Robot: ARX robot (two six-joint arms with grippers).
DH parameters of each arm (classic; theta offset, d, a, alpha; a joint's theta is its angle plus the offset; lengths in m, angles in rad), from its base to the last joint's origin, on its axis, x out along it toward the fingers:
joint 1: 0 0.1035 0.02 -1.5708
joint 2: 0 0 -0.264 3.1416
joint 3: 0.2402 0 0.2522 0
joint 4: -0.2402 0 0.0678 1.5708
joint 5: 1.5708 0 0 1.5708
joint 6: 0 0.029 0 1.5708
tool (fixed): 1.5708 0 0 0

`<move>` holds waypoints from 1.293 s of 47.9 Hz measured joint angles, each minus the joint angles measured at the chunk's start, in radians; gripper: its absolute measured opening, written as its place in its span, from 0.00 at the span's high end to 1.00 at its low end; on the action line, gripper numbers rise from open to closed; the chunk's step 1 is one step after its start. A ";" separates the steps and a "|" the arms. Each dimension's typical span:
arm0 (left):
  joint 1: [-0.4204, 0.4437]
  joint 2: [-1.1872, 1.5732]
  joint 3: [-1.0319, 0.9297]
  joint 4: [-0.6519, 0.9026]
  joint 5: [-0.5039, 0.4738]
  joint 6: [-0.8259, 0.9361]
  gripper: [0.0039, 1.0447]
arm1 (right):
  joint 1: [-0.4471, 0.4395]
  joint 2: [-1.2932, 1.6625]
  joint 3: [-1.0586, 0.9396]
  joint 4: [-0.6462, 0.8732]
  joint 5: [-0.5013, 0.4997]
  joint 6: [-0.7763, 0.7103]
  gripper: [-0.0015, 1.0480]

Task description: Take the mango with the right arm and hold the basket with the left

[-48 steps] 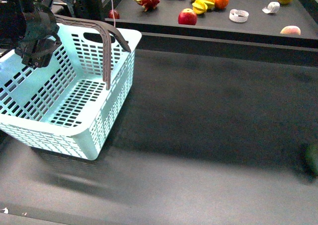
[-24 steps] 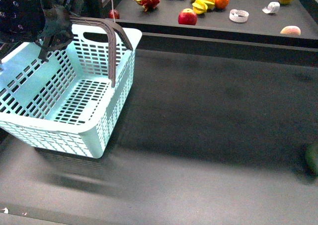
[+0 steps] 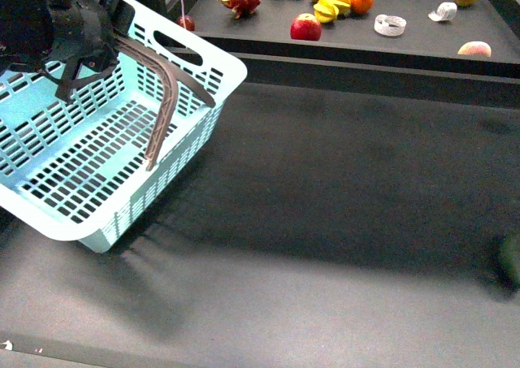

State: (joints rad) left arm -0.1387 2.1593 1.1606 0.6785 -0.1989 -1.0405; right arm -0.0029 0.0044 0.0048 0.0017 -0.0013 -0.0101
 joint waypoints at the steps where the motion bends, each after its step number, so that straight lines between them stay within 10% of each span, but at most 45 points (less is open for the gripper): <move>1: -0.003 -0.019 -0.031 0.018 0.012 0.022 0.93 | 0.000 0.000 0.000 0.000 0.000 0.000 0.08; 37: -0.256 -0.290 -0.392 0.234 0.432 0.607 0.93 | 0.000 0.000 0.000 0.000 0.000 0.000 0.08; 62: -0.293 -0.322 -0.448 0.233 0.602 0.678 0.93 | 0.000 0.000 0.000 0.000 0.000 0.000 0.08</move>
State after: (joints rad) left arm -0.4320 1.8378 0.7124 0.9119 0.4034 -0.3630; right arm -0.0029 0.0044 0.0048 0.0017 -0.0017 -0.0105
